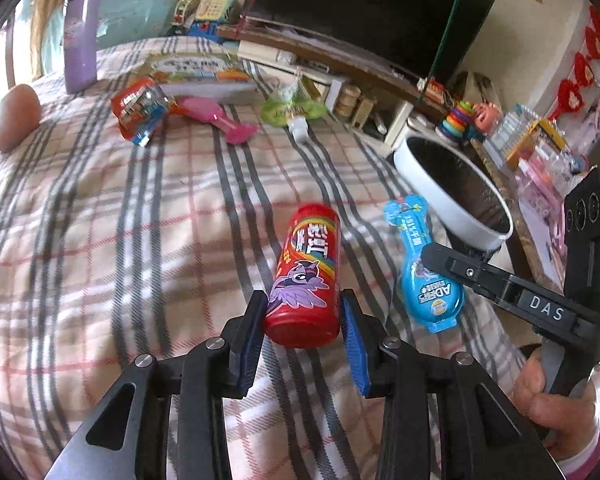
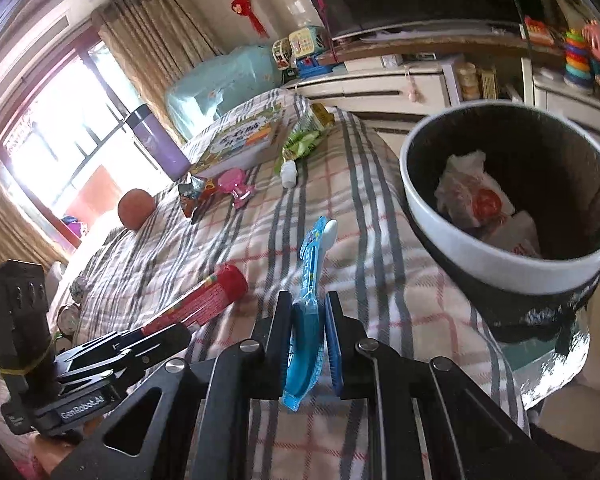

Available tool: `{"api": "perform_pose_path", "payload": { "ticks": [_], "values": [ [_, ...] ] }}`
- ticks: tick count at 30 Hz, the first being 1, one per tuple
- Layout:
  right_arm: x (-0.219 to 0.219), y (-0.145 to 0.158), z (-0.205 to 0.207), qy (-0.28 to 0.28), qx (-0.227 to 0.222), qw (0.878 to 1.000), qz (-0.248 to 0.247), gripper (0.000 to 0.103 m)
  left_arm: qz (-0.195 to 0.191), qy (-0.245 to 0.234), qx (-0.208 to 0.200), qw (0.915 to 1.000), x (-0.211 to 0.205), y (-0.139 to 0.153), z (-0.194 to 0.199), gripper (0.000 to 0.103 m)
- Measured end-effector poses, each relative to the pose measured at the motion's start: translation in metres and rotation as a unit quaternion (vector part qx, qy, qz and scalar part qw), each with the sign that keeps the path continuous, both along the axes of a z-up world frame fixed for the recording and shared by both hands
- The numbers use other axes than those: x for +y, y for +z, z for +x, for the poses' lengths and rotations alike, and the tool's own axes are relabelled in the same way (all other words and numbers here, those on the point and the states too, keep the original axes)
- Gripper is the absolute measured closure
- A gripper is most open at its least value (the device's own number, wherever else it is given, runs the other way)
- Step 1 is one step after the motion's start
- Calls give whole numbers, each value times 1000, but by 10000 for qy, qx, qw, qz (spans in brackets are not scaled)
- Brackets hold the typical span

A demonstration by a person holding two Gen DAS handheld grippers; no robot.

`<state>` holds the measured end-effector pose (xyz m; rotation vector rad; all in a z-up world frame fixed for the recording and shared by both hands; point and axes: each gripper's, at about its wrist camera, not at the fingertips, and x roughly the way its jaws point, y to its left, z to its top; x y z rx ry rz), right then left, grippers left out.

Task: Collect trash
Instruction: 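Grasp the red candy tube with the left gripper while the right grasps the blue pouch, then carry the red candy tube and blue pouch over the bin with both grippers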

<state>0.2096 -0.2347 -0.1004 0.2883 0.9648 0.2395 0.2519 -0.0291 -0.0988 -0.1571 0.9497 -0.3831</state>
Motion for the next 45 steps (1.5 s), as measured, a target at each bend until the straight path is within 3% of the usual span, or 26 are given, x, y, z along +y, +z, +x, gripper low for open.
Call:
{"api": "perform_pose_path", "payload": {
  "ticks": [5,14,22,45],
  "values": [
    [1,-16,-1,102,252,9993,256,83,157,-34,92,9998,-8,-5,7,67],
    [-4,-22,-2,88,348,9979,537,86,287,-133,-12,9995,-19,-6,16,69],
    [-7,-6,-11,66,40,9996,286,87,178,-243,-122,9995,-24,5,13,70],
    [-95,36,-24,-807,-464,9955,188,87,164,-950,-468,9942,-92,33,30,70]
  ]
}}
